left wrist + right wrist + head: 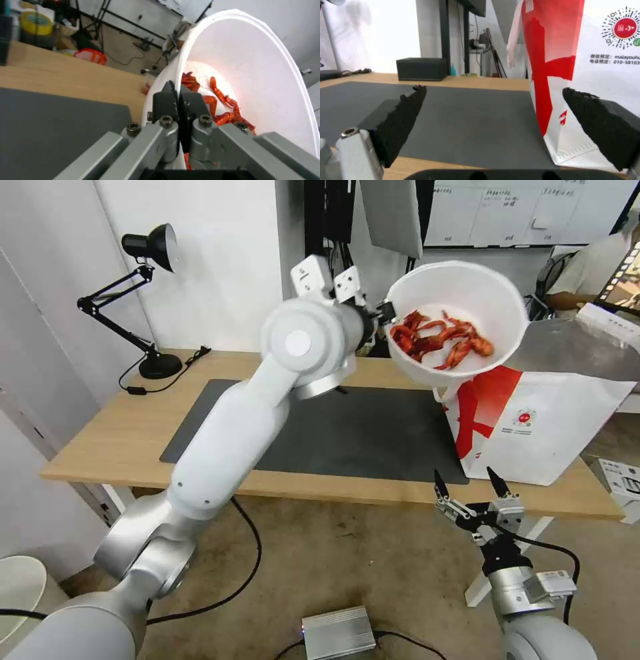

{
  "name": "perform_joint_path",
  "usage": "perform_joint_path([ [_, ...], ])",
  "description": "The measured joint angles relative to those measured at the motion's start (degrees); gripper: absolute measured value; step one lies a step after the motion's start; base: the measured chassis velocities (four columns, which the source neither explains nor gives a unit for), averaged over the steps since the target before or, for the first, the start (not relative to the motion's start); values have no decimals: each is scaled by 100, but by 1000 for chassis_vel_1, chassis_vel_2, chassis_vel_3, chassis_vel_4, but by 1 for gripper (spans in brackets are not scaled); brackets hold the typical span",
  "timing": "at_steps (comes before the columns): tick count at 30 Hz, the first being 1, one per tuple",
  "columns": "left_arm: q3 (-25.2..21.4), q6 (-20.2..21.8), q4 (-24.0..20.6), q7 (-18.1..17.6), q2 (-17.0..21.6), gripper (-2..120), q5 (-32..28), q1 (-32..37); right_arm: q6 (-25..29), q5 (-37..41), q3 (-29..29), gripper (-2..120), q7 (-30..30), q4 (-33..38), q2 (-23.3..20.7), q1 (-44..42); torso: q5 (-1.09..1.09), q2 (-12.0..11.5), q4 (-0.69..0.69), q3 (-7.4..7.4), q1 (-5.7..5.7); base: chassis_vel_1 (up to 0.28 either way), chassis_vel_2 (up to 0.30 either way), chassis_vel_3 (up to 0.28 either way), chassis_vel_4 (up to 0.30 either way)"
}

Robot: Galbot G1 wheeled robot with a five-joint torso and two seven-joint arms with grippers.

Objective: Pick up the trash from the table and place it into the takeout bag.

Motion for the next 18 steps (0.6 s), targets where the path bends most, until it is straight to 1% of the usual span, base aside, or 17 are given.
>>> perform_joint_path([
  [2,13,0,25,-3,-65,0,8,-21,0,0,0,100,0,0,0,0,0,0,0,0,0,0,0,0,0],
  [6,43,0,156,-16,-320,0,86,-96,0,0,0,100,0,0,0,0,0,0,0,0,0,0,0,0,0],
  [7,43,0,156,-16,-320,0,86,-96,0,0,0,100,0,0,0,0,0,0,0,0,0,0,0,0,0],
  [10,120,2,300,-11,-490,0,155,-187,0,0,0,100,0,0,0,0,0,0,0,0,0,0,0,0,0],
  [16,226,19,524,38,-612,0,200,-332,0,0,0,100,0,0,0,0,0,0,0,0,0,0,0,0,0],
  [18,292,25,684,124,-649,0,245,-437,0,0,0,100,0,0,0,0,0,0,0,0,0,0,0,0,0],
])
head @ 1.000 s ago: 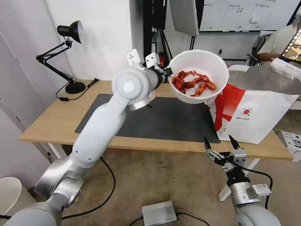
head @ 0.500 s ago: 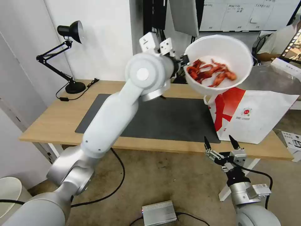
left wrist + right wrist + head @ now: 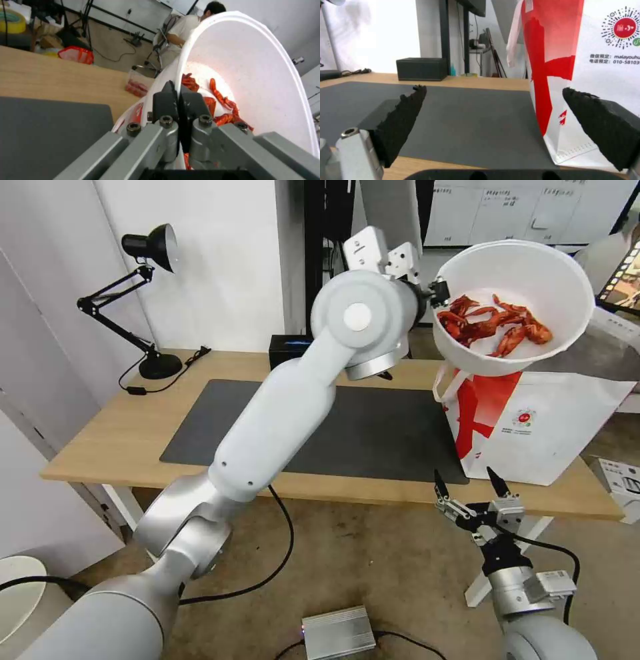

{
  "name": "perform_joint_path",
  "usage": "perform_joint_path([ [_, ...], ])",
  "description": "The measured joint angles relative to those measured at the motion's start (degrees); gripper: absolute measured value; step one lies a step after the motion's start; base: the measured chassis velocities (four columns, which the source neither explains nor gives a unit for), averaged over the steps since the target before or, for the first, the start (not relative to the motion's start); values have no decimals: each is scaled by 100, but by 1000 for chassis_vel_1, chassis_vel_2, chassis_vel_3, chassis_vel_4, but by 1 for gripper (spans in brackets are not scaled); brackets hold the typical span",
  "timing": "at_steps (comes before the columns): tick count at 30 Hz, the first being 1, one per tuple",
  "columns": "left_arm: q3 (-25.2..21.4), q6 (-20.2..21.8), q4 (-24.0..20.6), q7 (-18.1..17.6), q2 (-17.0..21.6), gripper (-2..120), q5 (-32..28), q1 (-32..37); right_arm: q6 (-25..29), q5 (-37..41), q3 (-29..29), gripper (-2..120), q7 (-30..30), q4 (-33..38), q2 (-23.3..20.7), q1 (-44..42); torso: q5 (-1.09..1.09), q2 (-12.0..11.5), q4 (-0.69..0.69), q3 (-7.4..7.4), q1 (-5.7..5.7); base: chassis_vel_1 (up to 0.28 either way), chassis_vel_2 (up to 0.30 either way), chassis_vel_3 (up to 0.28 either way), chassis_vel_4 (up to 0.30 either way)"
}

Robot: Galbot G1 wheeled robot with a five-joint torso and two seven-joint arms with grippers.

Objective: Pick up the trash from the table and place it into the takeout bag.

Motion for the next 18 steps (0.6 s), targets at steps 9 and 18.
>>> perform_joint_path([
  [9,232,-154,353,247,-8,0,103,-218,0,0,0,100,0,0,0,0,0,0,0,0,0,0,0,0,0],
  [18,468,-366,562,346,-8,0,147,-368,0,0,0,100,0,0,0,0,0,0,1,0,0,0,0,0,0],
])
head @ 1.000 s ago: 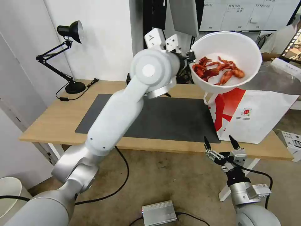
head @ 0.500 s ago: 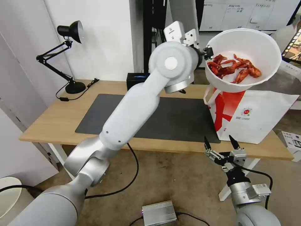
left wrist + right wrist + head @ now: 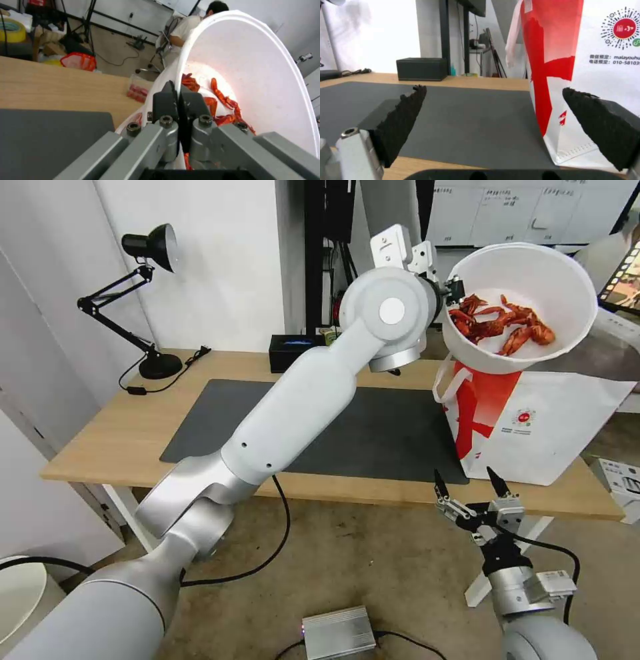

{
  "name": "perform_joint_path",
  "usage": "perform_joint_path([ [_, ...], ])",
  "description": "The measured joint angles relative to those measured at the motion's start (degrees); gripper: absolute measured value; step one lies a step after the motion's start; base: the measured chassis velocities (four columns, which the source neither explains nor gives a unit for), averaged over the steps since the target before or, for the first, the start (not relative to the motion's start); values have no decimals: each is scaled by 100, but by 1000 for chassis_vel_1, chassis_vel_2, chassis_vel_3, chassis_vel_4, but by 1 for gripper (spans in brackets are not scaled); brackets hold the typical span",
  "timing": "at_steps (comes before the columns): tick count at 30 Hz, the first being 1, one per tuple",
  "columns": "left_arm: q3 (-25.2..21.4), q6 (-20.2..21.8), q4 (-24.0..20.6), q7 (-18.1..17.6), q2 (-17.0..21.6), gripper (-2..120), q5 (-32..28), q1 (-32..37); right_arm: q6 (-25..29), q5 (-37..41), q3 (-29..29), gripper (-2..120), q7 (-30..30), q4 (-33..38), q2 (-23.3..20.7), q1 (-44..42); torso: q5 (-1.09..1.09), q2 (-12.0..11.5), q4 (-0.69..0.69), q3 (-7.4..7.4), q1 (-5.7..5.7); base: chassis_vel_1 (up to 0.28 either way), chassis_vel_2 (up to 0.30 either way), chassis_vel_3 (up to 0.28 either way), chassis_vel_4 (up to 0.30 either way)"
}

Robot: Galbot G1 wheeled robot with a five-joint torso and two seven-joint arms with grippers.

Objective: Pick up the trash from the table and place it into the takeout bag.

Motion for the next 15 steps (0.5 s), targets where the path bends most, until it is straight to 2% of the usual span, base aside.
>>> perform_joint_path([
  [5,54,-110,138,40,0,0,8,-137,0,0,0,100,0,0,0,-1,0,0,0,0,0,0,0,0,0],
  [12,203,-454,277,396,-1,0,307,-260,0,0,0,100,0,0,0,-1,0,0,0,0,0,0,0,0,0],
  [15,244,-493,290,446,-1,0,368,-252,0,0,0,100,0,0,0,0,0,0,0,0,0,0,0,0,0],
])
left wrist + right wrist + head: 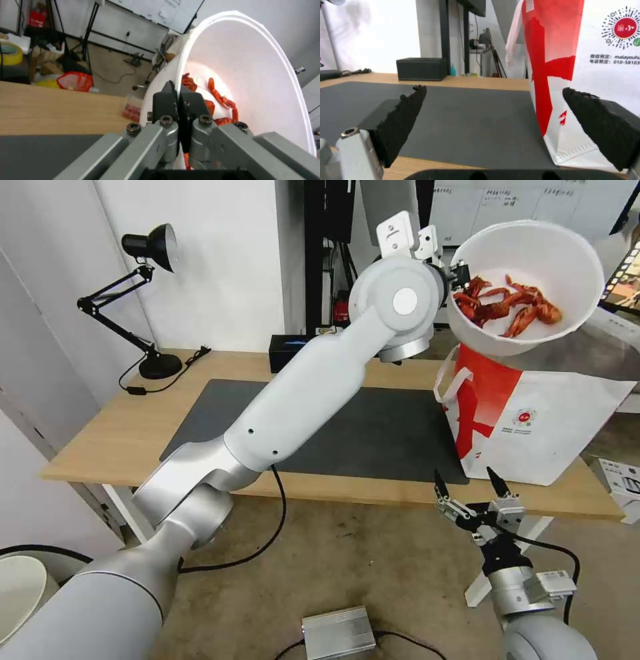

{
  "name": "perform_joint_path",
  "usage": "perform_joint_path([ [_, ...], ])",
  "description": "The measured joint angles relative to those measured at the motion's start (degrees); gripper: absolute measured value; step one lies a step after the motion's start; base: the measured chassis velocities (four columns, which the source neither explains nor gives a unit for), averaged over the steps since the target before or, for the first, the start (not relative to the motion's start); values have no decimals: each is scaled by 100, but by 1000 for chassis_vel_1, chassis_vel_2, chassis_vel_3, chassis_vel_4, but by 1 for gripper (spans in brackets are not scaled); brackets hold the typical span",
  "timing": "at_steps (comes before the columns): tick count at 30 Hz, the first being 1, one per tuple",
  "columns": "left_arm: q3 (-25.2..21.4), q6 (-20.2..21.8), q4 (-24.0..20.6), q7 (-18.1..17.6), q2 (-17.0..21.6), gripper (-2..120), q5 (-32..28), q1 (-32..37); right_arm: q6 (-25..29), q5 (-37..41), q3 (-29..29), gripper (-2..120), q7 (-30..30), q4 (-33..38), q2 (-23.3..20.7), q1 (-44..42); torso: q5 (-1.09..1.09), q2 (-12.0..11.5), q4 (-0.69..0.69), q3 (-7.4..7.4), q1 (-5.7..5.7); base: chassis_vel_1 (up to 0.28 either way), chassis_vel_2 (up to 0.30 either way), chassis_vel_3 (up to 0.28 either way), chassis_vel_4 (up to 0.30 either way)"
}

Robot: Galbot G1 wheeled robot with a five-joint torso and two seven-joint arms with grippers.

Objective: Pick up the trash from the table and place it into the takeout bag.

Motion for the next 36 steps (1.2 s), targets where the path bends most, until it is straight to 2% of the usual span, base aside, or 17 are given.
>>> perform_joint_path([
  [15,344,-156,262,60,-8,0,61,-154,0,0,0,100,0,0,0,0,0,0,0,0,0,0,0,0,0],
  [26,569,-413,399,272,-16,0,129,-328,0,0,0,100,0,0,0,0,0,0,0,0,0,0,0,0,0],
  [36,845,-663,449,575,-19,0,530,-307,0,0,0,100,0,0,0,0,0,0,0,0,0,0,0,0,0],
])
